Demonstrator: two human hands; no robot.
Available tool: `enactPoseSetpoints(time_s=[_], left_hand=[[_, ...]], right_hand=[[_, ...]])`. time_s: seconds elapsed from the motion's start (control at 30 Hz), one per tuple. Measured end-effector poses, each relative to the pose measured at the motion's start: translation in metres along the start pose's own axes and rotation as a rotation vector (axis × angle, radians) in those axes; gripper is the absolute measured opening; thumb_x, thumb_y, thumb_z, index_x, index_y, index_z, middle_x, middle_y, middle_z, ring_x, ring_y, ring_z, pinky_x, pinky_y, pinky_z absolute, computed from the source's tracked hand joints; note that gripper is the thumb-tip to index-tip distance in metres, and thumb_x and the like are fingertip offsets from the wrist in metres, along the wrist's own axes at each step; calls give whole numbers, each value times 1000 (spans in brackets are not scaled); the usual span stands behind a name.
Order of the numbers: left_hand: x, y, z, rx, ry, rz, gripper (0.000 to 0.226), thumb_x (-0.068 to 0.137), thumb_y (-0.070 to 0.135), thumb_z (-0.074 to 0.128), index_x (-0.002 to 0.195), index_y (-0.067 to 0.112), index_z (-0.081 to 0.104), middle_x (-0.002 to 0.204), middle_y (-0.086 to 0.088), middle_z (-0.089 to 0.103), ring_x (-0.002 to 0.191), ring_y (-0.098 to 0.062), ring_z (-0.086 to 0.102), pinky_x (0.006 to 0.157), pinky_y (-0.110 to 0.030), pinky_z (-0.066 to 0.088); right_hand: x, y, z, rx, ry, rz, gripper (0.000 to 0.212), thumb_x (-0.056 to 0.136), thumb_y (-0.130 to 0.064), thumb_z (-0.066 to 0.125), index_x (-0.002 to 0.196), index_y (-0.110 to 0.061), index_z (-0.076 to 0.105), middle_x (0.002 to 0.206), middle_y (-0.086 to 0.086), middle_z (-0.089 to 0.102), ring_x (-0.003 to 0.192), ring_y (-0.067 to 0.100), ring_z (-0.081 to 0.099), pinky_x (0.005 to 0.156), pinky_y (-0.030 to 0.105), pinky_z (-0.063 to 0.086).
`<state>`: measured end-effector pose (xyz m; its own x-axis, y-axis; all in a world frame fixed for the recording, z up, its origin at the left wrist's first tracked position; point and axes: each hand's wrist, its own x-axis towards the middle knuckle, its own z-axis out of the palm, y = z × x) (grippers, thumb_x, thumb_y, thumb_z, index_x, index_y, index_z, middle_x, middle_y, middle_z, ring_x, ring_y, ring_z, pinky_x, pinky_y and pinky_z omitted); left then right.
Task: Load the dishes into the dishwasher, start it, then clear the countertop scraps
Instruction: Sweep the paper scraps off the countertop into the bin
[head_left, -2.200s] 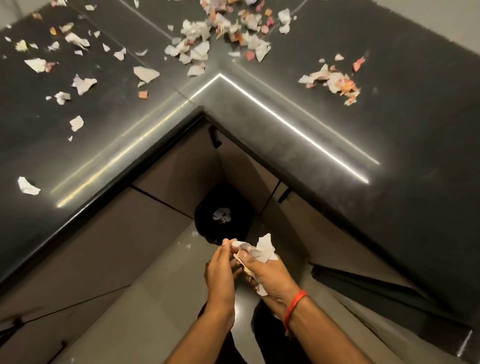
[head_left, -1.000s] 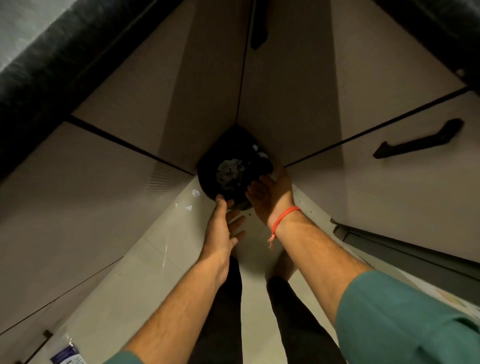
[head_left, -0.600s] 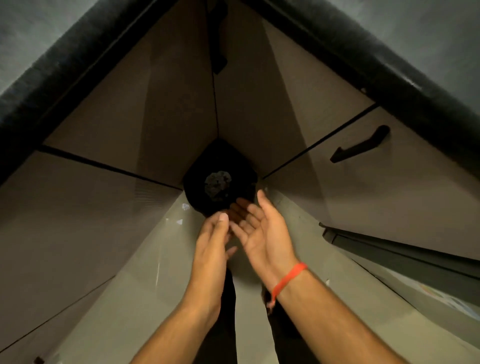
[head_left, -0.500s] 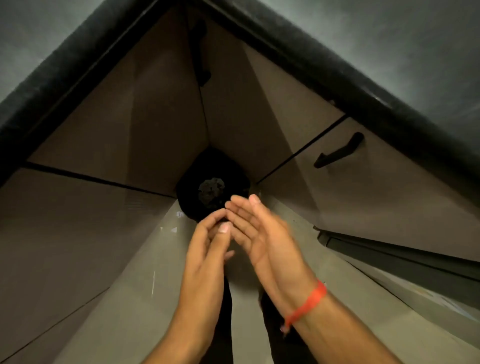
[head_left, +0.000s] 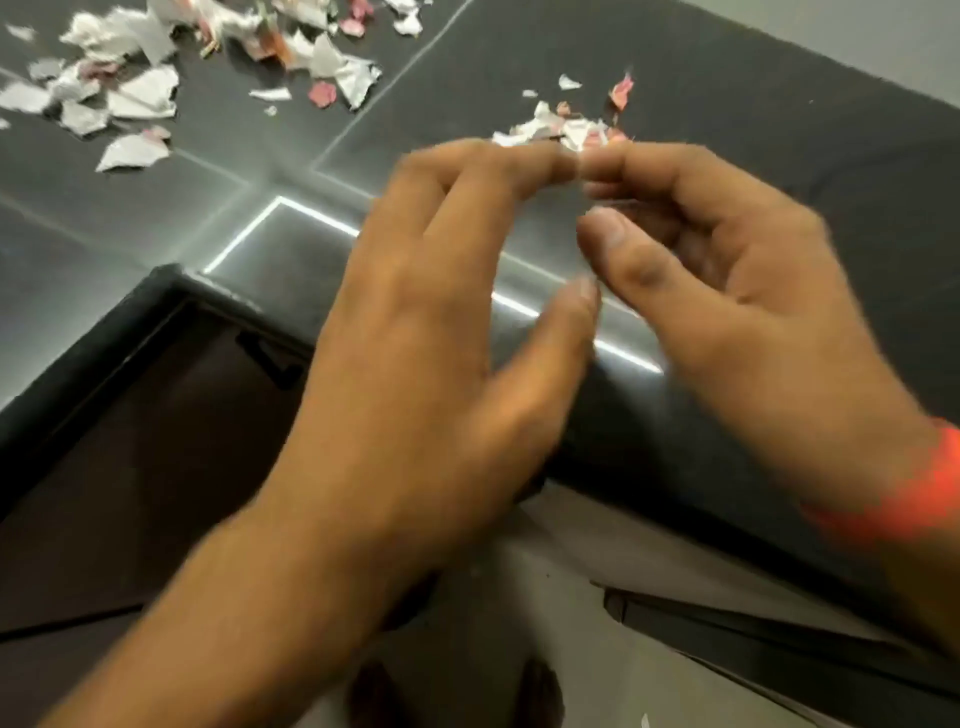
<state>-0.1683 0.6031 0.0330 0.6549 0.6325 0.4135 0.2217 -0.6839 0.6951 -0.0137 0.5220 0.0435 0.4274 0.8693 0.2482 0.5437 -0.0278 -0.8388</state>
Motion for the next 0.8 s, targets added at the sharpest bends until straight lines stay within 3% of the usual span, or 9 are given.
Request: enactPoseSetpoints(time_s=[0.07,0.13,0.2,0.3,0.37,0.53,0.63,0.7,0.8], left_hand=[[37,-26,18,171,-155,-121,79,91,58,60,158,28,29,157,-2,33,147,-12,31,119,-19,22],[65,-53,36,369,-328,-254,107,84,83,48,164,30,1,170,-12,6,158,-24,6,128,-38,9],[83,-73,50,559,-402,-294,120,75,96,33,163,28,-12,171,-13,-8,159,-26,-7,129,-44,0],[116,-87,68,612,-394,-253,126,70,103,22,162,26,-16,172,-12,-8,159,-25,-11,128,-48,-2],[132,-90,77,633,-401,-228,129,67,104,20,162,26,-17,172,-11,-7,159,-26,-11,128,-49,-2],[167,-96,98,611,-428,-139,129,66,106,21,162,27,-16,173,-8,-6,159,-24,-10,128,-49,-1],[189,-99,110,577,-434,-109,130,65,107,22,162,28,-15,173,-5,-5,159,-21,-9,128,-50,-2],[203,-100,118,577,-446,-80,129,66,106,22,163,29,-13,173,-5,-3,159,-21,-7,128,-51,-1],[225,-100,131,552,-416,-76,117,75,98,23,164,29,-6,173,-4,2,159,-20,-4,128,-51,1]], right_hand=[[27,46,-12,-168,95,80,44,89,-47,66,131,-34,58,129,-11,56,122,8,55,108,35,46],[42,82,-22,-403,140,122,61,86,-50,71,140,-31,51,134,-8,48,128,5,45,112,15,32],[58,103,-28,-529,167,141,77,85,-51,73,149,-22,43,145,2,41,132,3,37,104,2,22],[89,116,-30,-555,199,193,80,88,-59,64,153,-21,37,154,2,36,140,9,35,104,15,24],[113,121,-30,-541,241,206,74,93,-61,56,152,-19,39,155,3,38,142,13,36,105,17,25],[167,131,-33,-268,434,281,60,99,-62,40,143,-23,52,142,-3,54,129,8,50,111,29,37],[179,138,-36,-121,531,301,40,102,-58,37,105,-30,65,105,-17,60,95,-5,52,90,19,43],[179,138,-36,-113,547,307,38,104,-55,36,80,-31,52,83,-18,52,75,-7,46,72,11,37],[180,136,-37,-142,570,263,38,106,-50,36,89,-24,59,86,-15,58,82,-6,50,76,11,36]])
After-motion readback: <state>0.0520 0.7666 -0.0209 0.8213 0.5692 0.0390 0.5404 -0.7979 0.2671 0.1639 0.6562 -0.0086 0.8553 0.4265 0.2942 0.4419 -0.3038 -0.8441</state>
